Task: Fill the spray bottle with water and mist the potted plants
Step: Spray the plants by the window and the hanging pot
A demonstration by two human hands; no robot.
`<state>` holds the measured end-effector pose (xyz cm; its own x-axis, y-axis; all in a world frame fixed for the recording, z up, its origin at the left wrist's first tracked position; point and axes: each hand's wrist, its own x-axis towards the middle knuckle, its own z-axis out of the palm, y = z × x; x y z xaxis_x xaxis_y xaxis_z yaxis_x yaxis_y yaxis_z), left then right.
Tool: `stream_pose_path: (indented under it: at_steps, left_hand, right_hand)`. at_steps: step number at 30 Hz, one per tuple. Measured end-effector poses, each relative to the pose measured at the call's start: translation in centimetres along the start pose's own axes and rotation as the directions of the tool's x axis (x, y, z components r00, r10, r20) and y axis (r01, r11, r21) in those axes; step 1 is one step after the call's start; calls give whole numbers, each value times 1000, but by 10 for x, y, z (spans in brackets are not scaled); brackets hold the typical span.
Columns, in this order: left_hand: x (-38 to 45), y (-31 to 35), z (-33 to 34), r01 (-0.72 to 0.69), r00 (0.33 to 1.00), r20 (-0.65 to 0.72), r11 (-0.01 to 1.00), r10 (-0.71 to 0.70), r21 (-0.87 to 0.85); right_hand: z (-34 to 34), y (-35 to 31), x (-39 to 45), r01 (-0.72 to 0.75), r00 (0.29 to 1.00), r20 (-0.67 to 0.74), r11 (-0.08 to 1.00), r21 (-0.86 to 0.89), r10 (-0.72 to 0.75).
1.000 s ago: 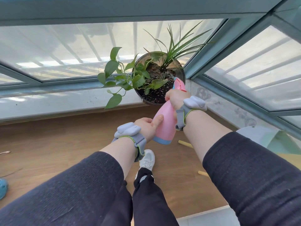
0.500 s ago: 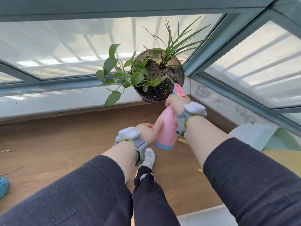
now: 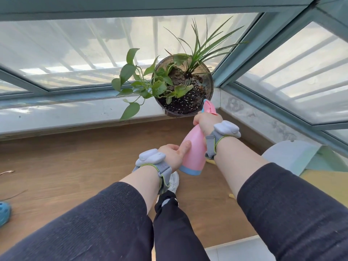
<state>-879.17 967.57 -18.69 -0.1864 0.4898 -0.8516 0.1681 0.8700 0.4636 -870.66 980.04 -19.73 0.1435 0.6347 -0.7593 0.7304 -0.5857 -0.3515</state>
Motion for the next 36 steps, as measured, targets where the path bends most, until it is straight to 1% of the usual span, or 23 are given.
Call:
stream_pose_path:
  at_steps: [5, 10, 12, 15, 19, 21, 26, 29, 34, 36]
  left_hand:
    - [0, 1, 4, -12, 1000, 4, 1000, 12, 22]
    - [4, 4, 5, -24, 1000, 0, 999, 24, 26]
    - [5, 5, 5, -31, 999, -19, 999, 31, 5]
    - [7, 7, 5, -38, 999, -19, 999, 38, 22]
    - [5, 4, 6, -37, 999, 7, 998, 37, 48]
    - [4, 1, 6, -29, 1000, 7, 999, 29, 43]
    - [-1, -15, 2, 14, 1000, -22, 999, -14, 32]
    - [-3, -25, -2, 25, 999, -32, 1000, -25, 15]
    - [-7, -38, -9, 53, 997, -48, 998, -52, 24]
    - [-7, -43, -11, 66, 997, -45, 998, -66, 10]
  right_hand:
    - [-3, 10, 5, -43, 998, -50, 999, 8, 43]
    - [-5, 10, 14, 9, 998, -56, 998, -59, -13]
    - [-10, 9, 19, 7, 997, -78, 1000, -29, -9]
    - [-13, 10, 23, 6, 999, -41, 1000, -28, -7]
    - [-7, 12, 23, -29, 997, -77, 999, -31, 26]
    - [-1, 15, 22, -46, 996, -81, 999, -5, 45]
    - [21, 22, 23, -42, 999, -17, 999, -17, 41]
    - [30, 18, 17, -12, 998, 59, 994, -106, 18]
    - [49, 17, 15, 2, 999, 51, 998, -57, 1]
    - [51, 12, 6, 4, 997, 79, 997, -72, 1]
